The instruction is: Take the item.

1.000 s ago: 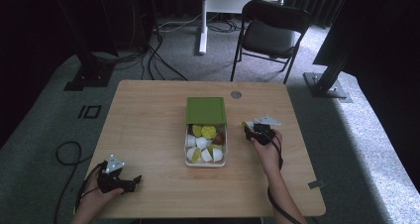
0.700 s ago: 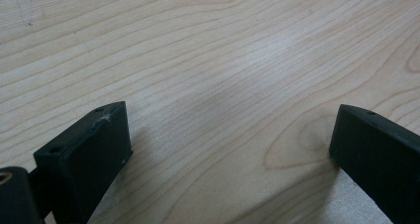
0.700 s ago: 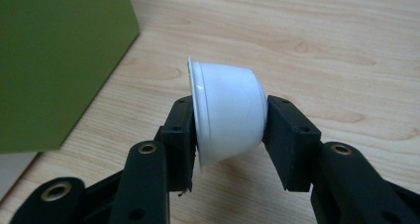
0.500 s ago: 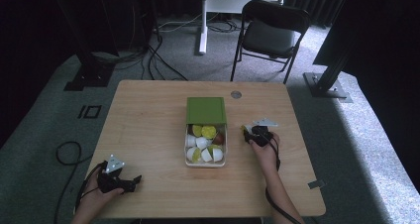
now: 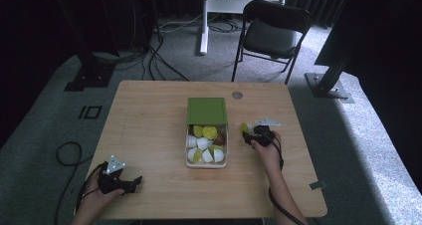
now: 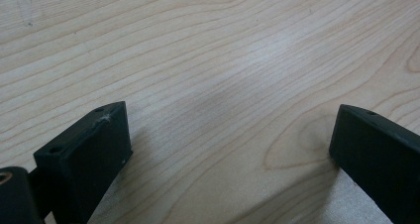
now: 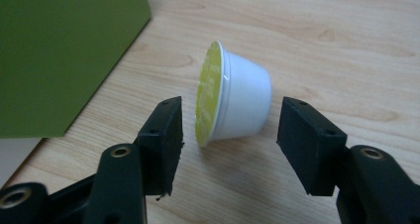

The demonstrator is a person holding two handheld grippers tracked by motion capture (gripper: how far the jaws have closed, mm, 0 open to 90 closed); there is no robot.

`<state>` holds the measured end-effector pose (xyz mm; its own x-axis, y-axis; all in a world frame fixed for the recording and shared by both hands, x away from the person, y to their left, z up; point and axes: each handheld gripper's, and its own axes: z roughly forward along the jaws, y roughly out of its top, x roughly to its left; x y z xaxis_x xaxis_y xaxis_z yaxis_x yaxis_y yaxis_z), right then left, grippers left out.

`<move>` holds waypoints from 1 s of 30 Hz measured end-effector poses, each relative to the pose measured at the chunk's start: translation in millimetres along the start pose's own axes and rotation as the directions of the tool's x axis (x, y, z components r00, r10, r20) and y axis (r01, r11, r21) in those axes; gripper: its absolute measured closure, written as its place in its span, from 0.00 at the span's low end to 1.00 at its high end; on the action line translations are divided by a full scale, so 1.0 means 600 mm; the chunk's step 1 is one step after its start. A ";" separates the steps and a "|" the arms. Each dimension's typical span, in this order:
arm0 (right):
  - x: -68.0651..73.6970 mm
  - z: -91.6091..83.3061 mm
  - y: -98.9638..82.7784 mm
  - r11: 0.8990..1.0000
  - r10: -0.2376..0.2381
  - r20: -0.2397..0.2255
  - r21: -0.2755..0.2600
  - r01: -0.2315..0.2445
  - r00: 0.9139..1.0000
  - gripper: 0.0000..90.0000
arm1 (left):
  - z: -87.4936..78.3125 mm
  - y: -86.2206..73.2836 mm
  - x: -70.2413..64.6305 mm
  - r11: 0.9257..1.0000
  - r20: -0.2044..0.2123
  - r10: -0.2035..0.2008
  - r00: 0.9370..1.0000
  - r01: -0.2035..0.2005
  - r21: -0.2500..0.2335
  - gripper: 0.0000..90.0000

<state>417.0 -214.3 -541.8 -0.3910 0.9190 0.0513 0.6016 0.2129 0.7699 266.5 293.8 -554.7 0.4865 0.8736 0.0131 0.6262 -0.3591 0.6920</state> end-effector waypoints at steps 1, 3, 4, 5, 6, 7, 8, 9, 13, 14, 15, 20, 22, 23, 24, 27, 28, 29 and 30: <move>-0.001 -0.002 0.000 1.000 -0.005 0.002 -0.002 0.005 1.000 0.48 | 0.000 0.000 0.000 1.000 0.000 0.000 1.000 0.000 0.000 0.04; -0.003 -0.006 0.001 1.000 -0.008 0.007 -0.007 0.008 1.000 0.46 | 0.000 0.000 0.000 1.000 0.000 0.000 1.000 0.000 0.000 0.04; -0.005 -0.008 0.000 1.000 0.000 0.009 -0.011 0.000 1.000 0.44 | 0.000 0.000 0.000 1.000 0.000 0.000 1.000 0.000 0.000 0.04; -0.007 -0.010 -0.001 1.000 0.007 0.012 -0.013 -0.006 1.000 0.43 | 0.000 0.000 0.000 1.000 0.000 0.000 1.000 0.000 0.000 0.04; -0.009 -0.013 -0.002 1.000 0.006 0.009 -0.018 -0.006 1.000 0.42 | 0.000 0.000 0.000 1.000 0.000 0.000 1.000 0.000 0.000 0.04; -0.010 -0.016 -0.003 1.000 0.011 0.006 -0.022 -0.011 1.000 0.40 | 0.000 0.000 0.000 1.000 0.000 0.000 1.000 0.000 0.000 0.04; -0.011 -0.019 -0.004 1.000 0.005 0.004 -0.024 -0.005 1.000 0.40 | 0.000 0.000 0.000 1.000 0.000 0.000 1.000 0.000 0.000 0.04; -0.012 -0.022 -0.005 1.000 0.001 -0.001 -0.024 -0.001 1.000 0.37 | 0.000 0.000 0.000 1.000 0.000 -0.001 1.000 0.001 0.000 0.04; -0.018 -0.040 -0.013 0.999 -0.014 -0.022 -0.047 0.013 1.000 0.28 | 0.000 0.000 0.000 1.000 0.000 0.000 1.000 0.000 0.000 0.04; -0.020 -0.044 -0.016 0.999 -0.016 -0.029 -0.051 0.014 0.999 0.27 | 0.000 0.000 0.000 1.000 0.000 0.000 1.000 0.000 0.000 0.04; -0.021 -0.050 -0.018 0.999 0.001 -0.043 -0.040 -0.003 0.999 0.26 | 0.000 0.000 0.000 1.000 0.000 0.000 1.000 0.000 0.000 0.04; -0.023 -0.076 -0.038 0.999 -0.025 -0.071 0.042 0.028 0.997 0.20 | 0.000 0.000 0.000 1.000 0.000 0.000 1.000 0.000 0.000 0.04; -0.022 -0.083 -0.045 0.999 -0.043 -0.088 0.013 0.044 0.995 0.20 | 0.000 0.000 0.000 1.000 0.000 0.000 1.000 0.000 0.000 0.04; -0.021 -0.087 -0.048 0.998 -0.062 -0.104 -0.001 0.062 0.993 0.20 | 0.000 0.000 0.000 1.000 0.000 0.000 1.000 0.000 0.000 0.04; -0.020 -0.092 -0.051 0.996 -0.085 -0.118 -0.008 0.084 0.989 0.20 | 0.000 0.000 0.000 1.000 0.000 0.000 1.000 0.000 0.000 0.04; -0.018 -0.103 -0.062 0.995 -0.102 -0.151 -0.009 0.102 0.983 0.20 | 0.000 0.000 0.000 1.000 0.000 0.000 1.000 0.000 0.000 0.04; -0.017 -0.105 -0.065 0.994 -0.106 -0.152 -0.013 0.105 0.983 0.20 | 0.000 0.000 0.000 1.000 0.000 0.000 1.000 0.000 0.000 0.04; -0.017 -0.108 -0.067 0.993 -0.118 -0.156 -0.014 0.117 0.981 0.20 | 0.000 0.000 0.000 1.000 0.000 0.000 1.000 0.000 0.000 0.04; -0.017 -0.110 -0.070 0.991 -0.133 -0.164 -0.016 0.132 0.977 0.20 | 0.000 0.000 0.000 1.000 0.000 0.001 1.000 -0.001 0.000 0.04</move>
<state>349.9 -254.7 -533.0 -0.5766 0.8154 0.0522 0.5335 0.3274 0.7798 266.5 293.9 -554.7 0.4870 0.8733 0.0139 0.6259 -0.3601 0.6918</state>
